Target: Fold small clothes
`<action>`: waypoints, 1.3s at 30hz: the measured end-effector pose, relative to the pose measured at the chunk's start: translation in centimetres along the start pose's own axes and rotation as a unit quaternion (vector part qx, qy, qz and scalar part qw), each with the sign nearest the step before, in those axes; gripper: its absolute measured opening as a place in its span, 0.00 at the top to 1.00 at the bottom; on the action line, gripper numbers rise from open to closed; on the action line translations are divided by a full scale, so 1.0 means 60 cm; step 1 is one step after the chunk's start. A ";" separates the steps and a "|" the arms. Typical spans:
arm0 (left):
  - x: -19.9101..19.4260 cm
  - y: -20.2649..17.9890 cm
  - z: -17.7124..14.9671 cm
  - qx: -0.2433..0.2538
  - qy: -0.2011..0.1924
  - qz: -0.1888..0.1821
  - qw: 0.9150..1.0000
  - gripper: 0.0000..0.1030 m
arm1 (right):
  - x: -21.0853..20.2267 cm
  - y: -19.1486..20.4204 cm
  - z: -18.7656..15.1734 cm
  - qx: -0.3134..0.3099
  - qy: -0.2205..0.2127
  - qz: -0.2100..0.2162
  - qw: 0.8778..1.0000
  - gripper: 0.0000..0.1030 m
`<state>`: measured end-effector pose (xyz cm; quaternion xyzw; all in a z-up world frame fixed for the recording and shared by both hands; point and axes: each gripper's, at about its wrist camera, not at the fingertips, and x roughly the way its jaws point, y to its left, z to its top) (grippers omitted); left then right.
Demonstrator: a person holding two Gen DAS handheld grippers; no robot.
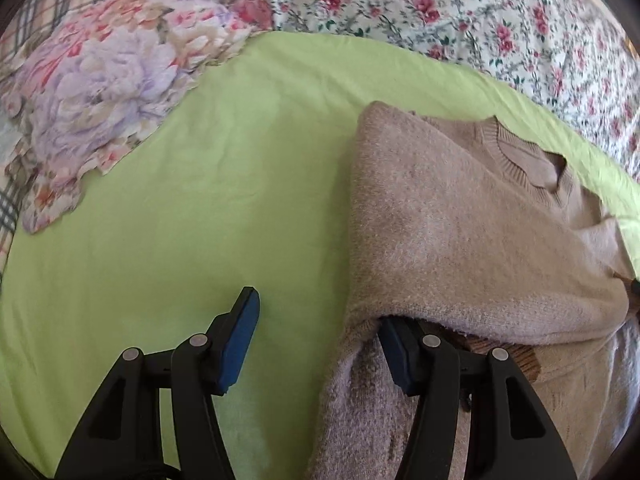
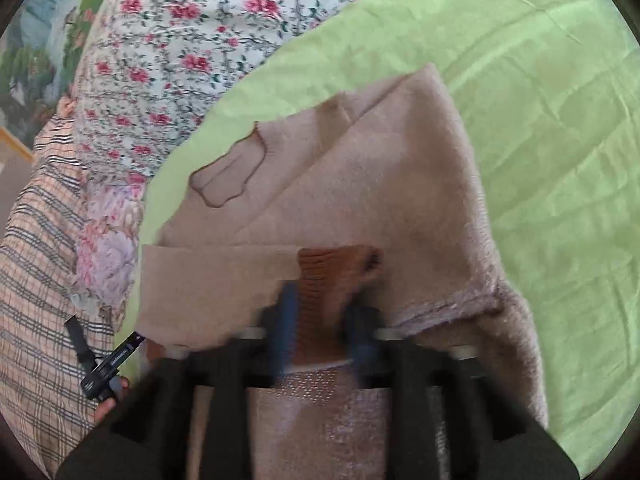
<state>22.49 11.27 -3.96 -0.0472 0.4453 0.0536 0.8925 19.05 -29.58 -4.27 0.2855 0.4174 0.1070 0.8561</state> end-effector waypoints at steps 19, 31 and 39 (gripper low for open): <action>-0.009 0.003 -0.023 -0.027 -0.022 0.016 0.999 0.40 | -0.026 0.159 0.042 -0.072 -0.007 0.080 0.994 0.26; -0.016 0.021 -0.034 -0.055 -0.042 -0.025 0.997 0.40 | 0.419 0.440 0.076 -0.172 0.291 0.156 0.928 0.25; -0.024 0.041 -0.036 -0.069 -0.055 -0.106 0.990 0.41 | 0.498 0.472 0.070 -0.044 0.281 0.310 0.907 0.25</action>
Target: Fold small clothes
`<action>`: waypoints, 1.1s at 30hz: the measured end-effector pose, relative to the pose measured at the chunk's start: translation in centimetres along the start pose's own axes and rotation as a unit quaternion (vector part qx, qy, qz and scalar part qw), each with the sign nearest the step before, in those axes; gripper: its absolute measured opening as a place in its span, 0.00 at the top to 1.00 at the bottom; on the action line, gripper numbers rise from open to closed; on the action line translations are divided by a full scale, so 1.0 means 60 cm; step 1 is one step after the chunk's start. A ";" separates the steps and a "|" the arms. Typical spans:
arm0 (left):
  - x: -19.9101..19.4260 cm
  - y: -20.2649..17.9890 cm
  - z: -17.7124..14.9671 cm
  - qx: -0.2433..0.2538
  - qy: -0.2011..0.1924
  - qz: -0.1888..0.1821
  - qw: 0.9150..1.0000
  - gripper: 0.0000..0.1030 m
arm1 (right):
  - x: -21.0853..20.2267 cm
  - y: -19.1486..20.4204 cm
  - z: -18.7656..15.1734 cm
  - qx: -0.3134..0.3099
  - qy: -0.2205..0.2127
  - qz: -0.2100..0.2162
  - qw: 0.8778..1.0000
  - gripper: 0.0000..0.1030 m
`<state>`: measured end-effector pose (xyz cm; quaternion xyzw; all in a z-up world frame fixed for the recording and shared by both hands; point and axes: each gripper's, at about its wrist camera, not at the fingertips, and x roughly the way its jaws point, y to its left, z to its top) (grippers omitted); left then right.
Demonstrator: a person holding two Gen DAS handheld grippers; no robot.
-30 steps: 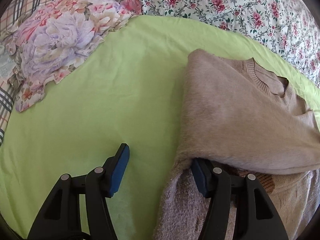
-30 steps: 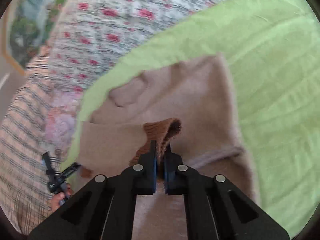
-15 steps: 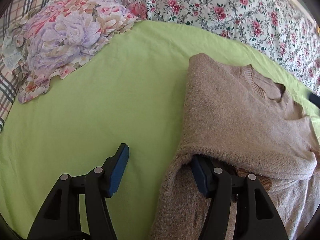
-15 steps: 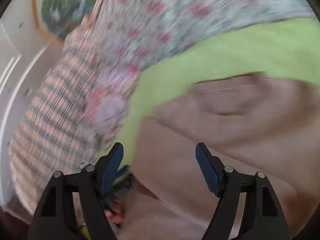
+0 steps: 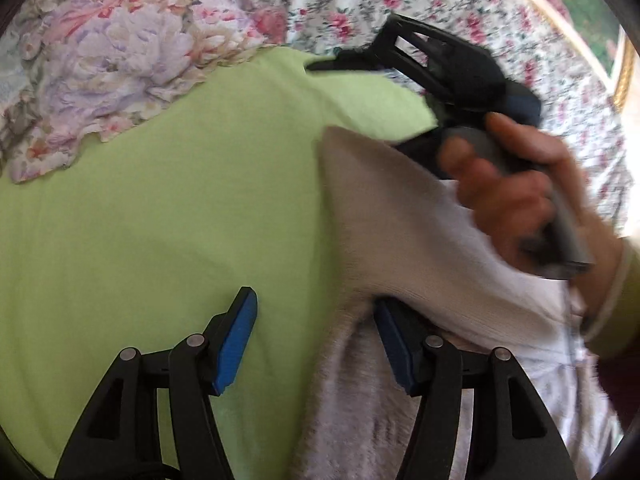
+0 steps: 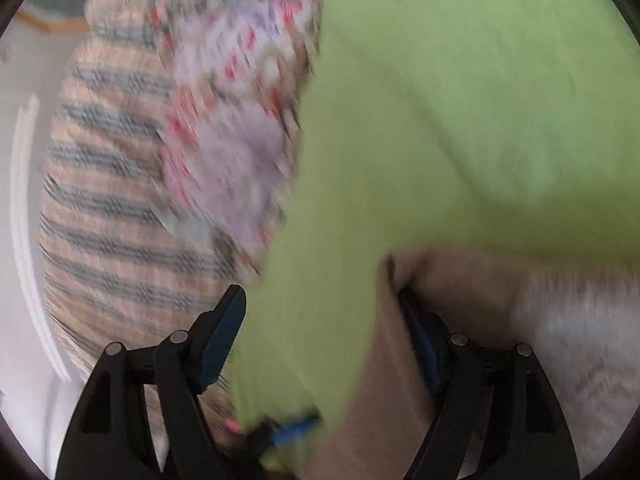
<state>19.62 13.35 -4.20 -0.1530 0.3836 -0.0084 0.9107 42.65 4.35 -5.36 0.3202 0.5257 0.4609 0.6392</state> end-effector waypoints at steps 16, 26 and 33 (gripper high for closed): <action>0.081 0.013 0.111 -0.001 0.090 -0.068 0.994 0.33 | -0.507 -0.013 -0.314 -0.039 -0.225 -0.317 0.920 0.27; 0.120 -0.027 0.105 0.056 0.094 -0.004 0.994 0.34 | -0.525 -0.077 -0.415 0.008 -0.184 -0.374 0.909 0.95; 0.112 -0.073 0.083 0.133 0.059 0.080 0.986 0.41 | -0.559 0.010 -0.392 -0.061 -0.256 -0.403 0.877 0.95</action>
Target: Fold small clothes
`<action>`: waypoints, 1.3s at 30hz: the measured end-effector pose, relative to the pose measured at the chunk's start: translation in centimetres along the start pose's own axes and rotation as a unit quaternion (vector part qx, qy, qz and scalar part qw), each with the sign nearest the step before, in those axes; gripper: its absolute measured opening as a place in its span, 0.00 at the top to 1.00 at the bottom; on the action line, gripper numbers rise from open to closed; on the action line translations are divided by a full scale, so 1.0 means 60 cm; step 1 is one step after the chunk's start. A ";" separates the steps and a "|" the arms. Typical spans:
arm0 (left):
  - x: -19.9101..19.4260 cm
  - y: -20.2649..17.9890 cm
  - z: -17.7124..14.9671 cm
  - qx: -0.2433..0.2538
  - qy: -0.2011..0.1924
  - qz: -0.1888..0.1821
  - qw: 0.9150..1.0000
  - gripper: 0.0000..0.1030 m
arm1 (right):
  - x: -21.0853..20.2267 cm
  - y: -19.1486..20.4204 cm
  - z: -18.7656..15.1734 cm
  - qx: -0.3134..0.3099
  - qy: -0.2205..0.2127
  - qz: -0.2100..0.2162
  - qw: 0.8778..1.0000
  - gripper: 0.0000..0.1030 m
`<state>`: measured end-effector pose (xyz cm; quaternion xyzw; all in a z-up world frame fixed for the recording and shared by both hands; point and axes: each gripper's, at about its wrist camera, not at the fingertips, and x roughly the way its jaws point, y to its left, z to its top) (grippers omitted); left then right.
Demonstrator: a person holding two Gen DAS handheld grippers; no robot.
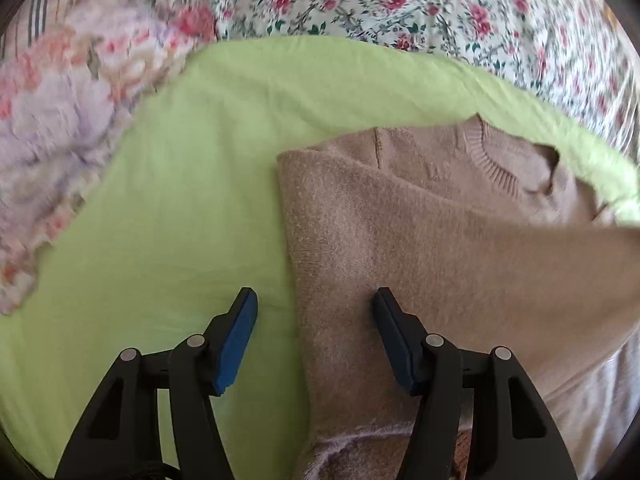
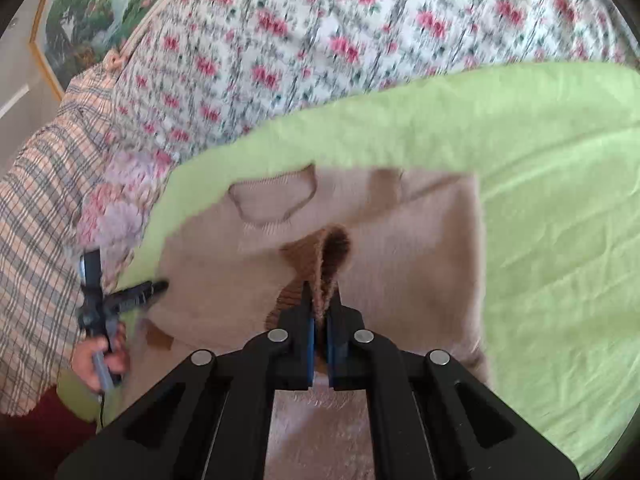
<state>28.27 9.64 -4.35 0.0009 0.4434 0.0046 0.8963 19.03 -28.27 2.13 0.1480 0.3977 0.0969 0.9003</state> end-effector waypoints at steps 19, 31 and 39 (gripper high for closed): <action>-0.033 0.001 -0.028 0.015 -0.002 0.025 1.000 0.41 | 0.098 -0.015 -0.034 0.054 0.085 -0.059 0.993 0.94; -0.218 0.033 -0.202 -0.040 0.011 -0.062 0.997 0.41 | -0.135 -0.021 -0.158 0.069 0.005 0.005 0.998 0.66; -0.297 0.031 -0.343 -0.046 0.051 -0.118 0.991 0.36 | -0.201 -0.020 -0.267 0.054 0.023 0.061 0.996 0.66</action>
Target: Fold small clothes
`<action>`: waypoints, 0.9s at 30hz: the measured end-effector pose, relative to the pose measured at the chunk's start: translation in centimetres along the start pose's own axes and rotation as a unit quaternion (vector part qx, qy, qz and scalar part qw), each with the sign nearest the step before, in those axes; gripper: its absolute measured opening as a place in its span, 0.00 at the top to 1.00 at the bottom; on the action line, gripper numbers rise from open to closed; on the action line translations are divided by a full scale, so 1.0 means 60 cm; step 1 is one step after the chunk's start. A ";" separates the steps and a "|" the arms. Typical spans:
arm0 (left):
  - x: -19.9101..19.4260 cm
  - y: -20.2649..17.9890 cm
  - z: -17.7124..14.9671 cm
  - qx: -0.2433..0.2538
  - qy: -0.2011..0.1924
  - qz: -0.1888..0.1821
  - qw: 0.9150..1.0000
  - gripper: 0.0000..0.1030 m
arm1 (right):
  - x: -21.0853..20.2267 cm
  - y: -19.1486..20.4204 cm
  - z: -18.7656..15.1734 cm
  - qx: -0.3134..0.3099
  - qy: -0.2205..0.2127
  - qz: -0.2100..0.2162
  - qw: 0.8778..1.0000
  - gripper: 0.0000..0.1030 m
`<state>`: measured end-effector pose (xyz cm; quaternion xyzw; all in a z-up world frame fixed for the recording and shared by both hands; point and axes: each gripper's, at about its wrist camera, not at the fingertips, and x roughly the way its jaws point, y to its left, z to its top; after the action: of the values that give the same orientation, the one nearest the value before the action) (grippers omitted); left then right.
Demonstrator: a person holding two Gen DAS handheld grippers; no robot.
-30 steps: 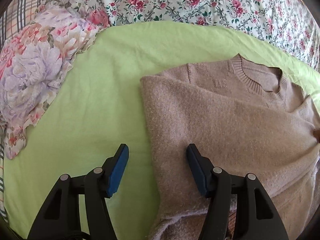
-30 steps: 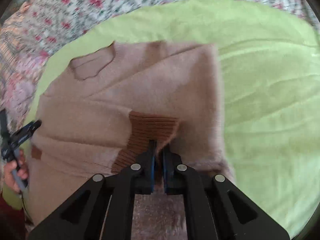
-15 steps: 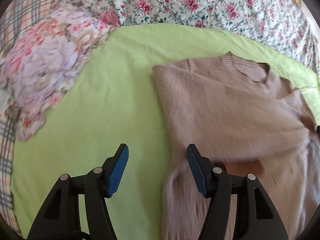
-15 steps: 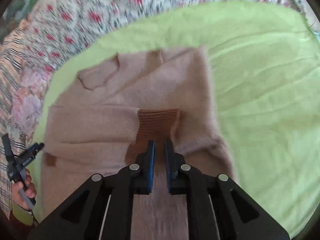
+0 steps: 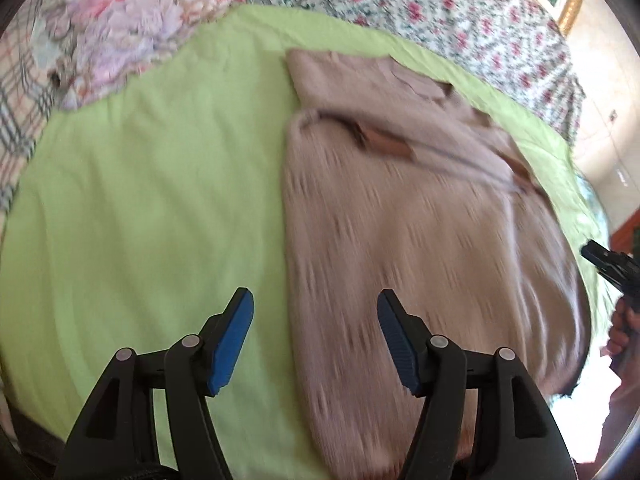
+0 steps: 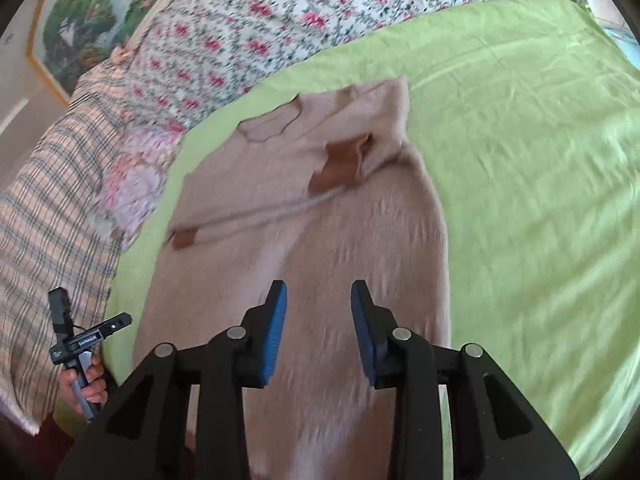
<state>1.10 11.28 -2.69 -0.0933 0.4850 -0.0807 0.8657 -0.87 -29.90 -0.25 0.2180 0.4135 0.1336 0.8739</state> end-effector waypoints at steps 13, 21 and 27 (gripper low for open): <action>-0.009 -0.025 -0.151 0.005 0.037 -0.106 0.994 0.36 | -0.082 -0.054 -0.137 0.022 0.060 0.041 0.997 0.66; -0.006 -0.028 -0.171 0.044 0.059 -0.144 0.987 0.36 | -0.080 -0.061 -0.197 0.020 0.090 0.112 0.989 0.66; -0.006 -0.034 -0.173 0.057 0.064 -0.144 0.986 0.36 | -0.080 -0.058 -0.212 0.007 0.103 0.113 0.988 0.66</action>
<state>-8.09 8.54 -7.22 -0.1077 0.5153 -0.2376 0.8164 -13.59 -31.46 -5.91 0.2547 0.4747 0.2500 0.8045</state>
